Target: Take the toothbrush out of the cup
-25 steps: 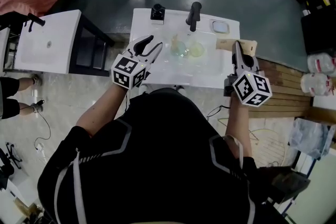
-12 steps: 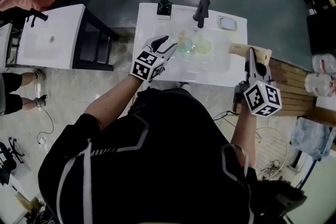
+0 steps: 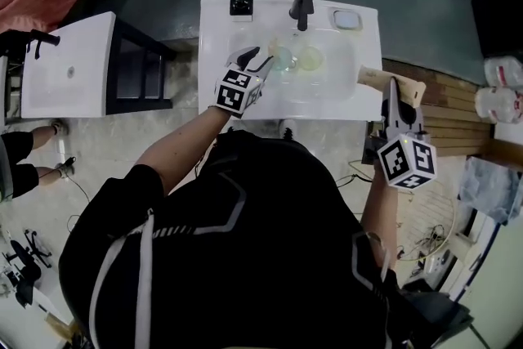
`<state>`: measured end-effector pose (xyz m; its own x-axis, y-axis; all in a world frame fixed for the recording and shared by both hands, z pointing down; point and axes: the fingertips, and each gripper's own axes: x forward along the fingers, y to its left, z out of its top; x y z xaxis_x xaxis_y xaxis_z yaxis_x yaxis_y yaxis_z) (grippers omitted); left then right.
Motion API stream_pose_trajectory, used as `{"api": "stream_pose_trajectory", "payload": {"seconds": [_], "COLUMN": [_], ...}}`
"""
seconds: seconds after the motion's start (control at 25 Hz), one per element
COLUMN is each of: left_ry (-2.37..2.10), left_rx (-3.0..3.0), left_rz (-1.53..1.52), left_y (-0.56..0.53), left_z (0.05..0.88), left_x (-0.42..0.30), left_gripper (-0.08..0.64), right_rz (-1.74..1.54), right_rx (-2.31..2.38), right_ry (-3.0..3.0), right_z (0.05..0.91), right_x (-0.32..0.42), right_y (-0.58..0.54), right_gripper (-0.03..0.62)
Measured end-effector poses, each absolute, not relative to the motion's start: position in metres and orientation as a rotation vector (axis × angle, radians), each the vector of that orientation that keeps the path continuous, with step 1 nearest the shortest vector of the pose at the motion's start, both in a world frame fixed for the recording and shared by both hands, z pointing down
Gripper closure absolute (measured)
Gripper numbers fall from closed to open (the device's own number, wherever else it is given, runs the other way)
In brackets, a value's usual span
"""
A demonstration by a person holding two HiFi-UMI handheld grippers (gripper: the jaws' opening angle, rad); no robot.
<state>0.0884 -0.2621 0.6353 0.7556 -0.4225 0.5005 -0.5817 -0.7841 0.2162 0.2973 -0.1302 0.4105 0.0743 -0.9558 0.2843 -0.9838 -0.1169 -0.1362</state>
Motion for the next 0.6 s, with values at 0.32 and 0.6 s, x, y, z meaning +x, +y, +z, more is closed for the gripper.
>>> {"api": "stream_pose_trajectory", "payload": {"seconds": [0.32, 0.6], "left_ry": [-0.739, -0.757], "left_rx": [2.564, 2.487], "left_rz": [0.673, 0.707], "left_y": [-0.265, -0.273], "left_z": [0.664, 0.69], "left_x": [0.104, 0.116], "left_gripper": [0.397, 0.397], "right_rz": [0.513, 0.502], "right_rx": [2.257, 2.302], "right_ry": [-1.974, -1.919], "right_z": [0.422, 0.425], "right_x": [0.299, 0.31], "right_y": [-0.114, -0.099], "right_gripper": [0.558, 0.558]}}
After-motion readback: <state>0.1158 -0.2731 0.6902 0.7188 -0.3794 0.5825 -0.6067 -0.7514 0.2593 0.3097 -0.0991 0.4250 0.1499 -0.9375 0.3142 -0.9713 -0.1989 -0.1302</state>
